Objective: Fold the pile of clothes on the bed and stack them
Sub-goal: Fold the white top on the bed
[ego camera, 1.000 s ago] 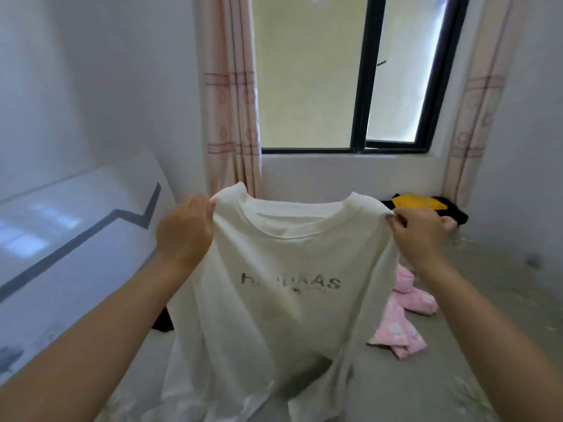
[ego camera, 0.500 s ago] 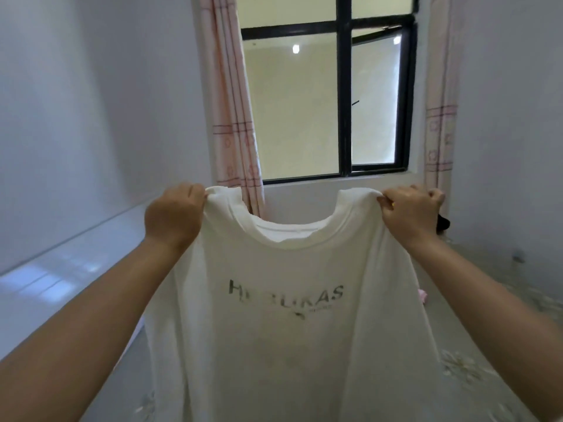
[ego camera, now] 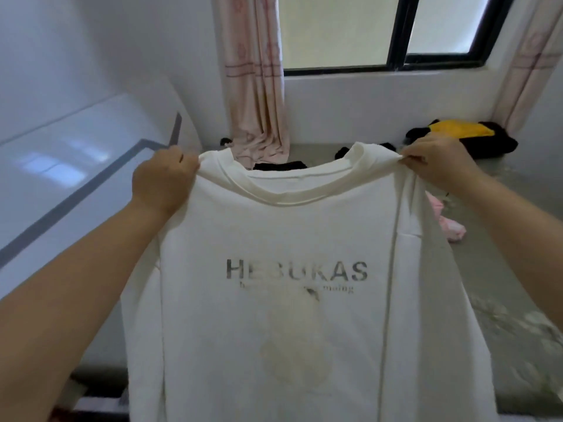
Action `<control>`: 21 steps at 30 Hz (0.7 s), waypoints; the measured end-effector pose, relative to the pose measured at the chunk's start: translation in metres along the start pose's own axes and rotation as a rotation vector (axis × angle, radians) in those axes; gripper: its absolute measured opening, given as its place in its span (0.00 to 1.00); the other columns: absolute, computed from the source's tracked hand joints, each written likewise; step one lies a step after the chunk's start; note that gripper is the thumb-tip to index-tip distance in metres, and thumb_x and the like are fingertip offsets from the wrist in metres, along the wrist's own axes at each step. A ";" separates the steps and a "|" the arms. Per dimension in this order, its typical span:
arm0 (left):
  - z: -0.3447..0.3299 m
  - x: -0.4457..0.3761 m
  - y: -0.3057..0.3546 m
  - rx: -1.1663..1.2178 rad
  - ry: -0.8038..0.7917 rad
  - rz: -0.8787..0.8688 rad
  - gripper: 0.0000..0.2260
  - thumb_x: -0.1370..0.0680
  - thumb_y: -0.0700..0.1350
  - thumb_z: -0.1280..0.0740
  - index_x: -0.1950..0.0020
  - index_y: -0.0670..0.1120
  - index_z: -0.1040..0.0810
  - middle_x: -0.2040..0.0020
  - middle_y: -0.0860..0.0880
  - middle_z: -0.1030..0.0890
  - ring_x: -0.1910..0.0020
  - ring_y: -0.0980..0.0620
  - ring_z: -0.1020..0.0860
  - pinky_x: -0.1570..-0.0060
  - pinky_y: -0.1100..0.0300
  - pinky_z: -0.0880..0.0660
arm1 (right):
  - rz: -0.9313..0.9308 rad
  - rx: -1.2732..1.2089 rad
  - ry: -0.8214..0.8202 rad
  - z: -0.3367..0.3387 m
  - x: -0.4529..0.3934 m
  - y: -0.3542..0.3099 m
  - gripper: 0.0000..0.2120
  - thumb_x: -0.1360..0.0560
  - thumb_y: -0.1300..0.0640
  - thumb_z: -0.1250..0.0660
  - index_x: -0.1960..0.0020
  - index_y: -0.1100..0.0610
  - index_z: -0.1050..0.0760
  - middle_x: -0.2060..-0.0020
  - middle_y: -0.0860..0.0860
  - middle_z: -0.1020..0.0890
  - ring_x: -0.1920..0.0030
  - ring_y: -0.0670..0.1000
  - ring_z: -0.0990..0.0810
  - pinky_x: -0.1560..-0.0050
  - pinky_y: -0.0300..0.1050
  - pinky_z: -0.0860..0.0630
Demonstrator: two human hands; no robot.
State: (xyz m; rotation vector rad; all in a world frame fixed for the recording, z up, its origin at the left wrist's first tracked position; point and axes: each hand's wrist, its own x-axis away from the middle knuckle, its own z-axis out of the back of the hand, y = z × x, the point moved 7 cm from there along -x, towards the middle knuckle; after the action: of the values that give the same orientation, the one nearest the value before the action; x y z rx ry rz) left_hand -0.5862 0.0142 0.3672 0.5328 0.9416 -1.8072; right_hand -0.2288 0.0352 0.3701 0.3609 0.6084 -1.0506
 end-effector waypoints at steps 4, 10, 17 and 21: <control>-0.141 -0.030 0.000 0.021 -0.169 0.065 0.11 0.40 0.25 0.27 0.69 0.35 0.28 0.75 0.39 0.30 0.80 0.44 0.29 0.81 0.61 0.34 | -0.073 -0.016 -0.086 -0.129 -0.056 0.073 0.03 0.33 0.70 0.30 0.59 0.68 0.19 0.64 0.65 0.18 0.62 0.66 0.21 0.58 0.57 0.23; -0.358 -0.082 0.012 -0.017 -0.441 0.395 0.20 0.31 0.31 0.33 0.39 0.38 0.26 0.48 0.35 0.24 0.47 0.40 0.25 0.54 0.51 0.28 | -0.542 0.081 -0.444 -0.350 -0.110 0.161 0.16 0.20 0.56 0.47 0.36 0.60 0.31 0.40 0.61 0.27 0.41 0.62 0.28 0.45 0.54 0.31; -0.516 0.102 0.129 0.103 -1.281 0.270 0.21 0.19 0.47 0.48 0.26 0.47 0.47 0.24 0.44 0.52 0.25 0.44 0.56 0.29 0.45 0.53 | -0.230 0.019 -1.014 -0.548 0.002 0.076 0.21 0.19 0.52 0.49 0.29 0.56 0.40 0.26 0.54 0.46 0.25 0.54 0.51 0.29 0.54 0.49; -0.526 0.177 0.136 0.144 -1.420 0.326 0.21 0.19 0.48 0.50 0.26 0.47 0.47 0.25 0.44 0.50 0.25 0.45 0.53 0.30 0.46 0.49 | -0.119 -0.061 -1.130 -0.597 0.050 0.029 0.23 0.19 0.50 0.52 0.26 0.56 0.48 0.25 0.53 0.51 0.25 0.55 0.57 0.27 0.53 0.55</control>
State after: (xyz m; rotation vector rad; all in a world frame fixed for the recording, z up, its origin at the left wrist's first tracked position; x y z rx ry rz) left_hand -0.5658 0.3049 -0.1243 -0.5082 -0.2508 -1.4368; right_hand -0.3600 0.3426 -0.1276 -0.3414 -0.3596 -1.1566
